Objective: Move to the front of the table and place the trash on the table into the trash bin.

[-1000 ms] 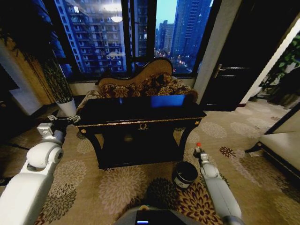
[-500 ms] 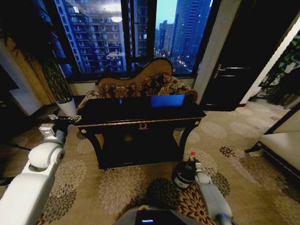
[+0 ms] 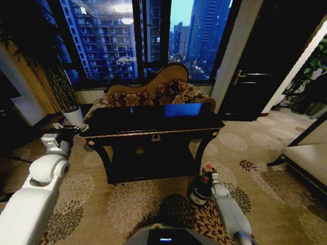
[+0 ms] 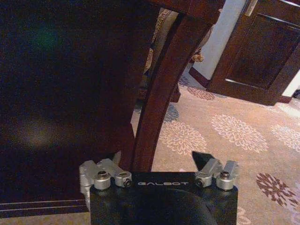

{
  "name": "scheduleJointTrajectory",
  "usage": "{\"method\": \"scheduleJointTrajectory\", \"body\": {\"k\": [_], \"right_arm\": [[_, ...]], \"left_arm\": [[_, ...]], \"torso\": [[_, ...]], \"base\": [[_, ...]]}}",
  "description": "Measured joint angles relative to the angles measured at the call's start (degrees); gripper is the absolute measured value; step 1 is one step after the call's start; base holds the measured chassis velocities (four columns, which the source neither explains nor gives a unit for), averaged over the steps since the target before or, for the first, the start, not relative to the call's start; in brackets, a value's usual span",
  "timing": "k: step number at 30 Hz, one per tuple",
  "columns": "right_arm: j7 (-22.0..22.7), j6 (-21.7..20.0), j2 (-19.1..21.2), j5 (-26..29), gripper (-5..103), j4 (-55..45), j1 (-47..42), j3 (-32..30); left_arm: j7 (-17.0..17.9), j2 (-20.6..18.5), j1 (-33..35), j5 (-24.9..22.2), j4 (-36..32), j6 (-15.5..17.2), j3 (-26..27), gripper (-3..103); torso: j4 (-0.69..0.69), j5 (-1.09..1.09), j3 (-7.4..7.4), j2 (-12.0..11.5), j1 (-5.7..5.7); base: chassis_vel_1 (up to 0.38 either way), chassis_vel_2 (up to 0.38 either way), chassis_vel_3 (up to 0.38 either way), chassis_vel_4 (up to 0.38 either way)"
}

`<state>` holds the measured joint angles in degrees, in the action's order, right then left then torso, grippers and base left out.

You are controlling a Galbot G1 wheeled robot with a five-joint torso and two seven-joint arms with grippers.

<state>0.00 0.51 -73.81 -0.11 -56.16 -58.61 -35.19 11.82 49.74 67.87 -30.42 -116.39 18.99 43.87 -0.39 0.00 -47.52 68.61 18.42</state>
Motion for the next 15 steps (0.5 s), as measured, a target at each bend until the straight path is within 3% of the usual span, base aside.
{"method": "scheduleJointTrajectory", "body": {"k": [2,8,13,15], "right_arm": [[0.00,-0.03,-0.04,0.34,96,-2.42,-0.77,-0.62],[0.01,0.06,-0.54,4.40,100,-14.26,-4.23,-1.23],[0.03,-6.07,-3.15,12.63,100,-37.69,-10.02,0.22],[0.03,-7.11,-3.37,13.78,100,-41.89,-10.92,1.03]], "left_arm": [[0.00,0.04,-0.05,0.00,0.08,0.00,-0.13,100],[0.05,0.62,-0.02,0.01,0.05,-0.01,-0.16,100],[0.04,1.95,0.53,0.03,0.05,-1.12,-0.28,100],[0.06,2.11,0.74,0.03,-0.04,-1.20,-0.26,100]], "torso": [[0.01,0.00,0.00,0.00,0.00],[0.01,-0.02,0.00,0.00,0.00],[0.01,-0.02,0.00,0.00,0.00],[0.02,-0.02,0.01,0.00,0.00]], "base": [[0.000,0.000,0.000,0.000],[0.000,0.000,0.000,0.000],[0.000,0.000,0.000,0.000],[0.000,0.000,0.000,0.000]]}}
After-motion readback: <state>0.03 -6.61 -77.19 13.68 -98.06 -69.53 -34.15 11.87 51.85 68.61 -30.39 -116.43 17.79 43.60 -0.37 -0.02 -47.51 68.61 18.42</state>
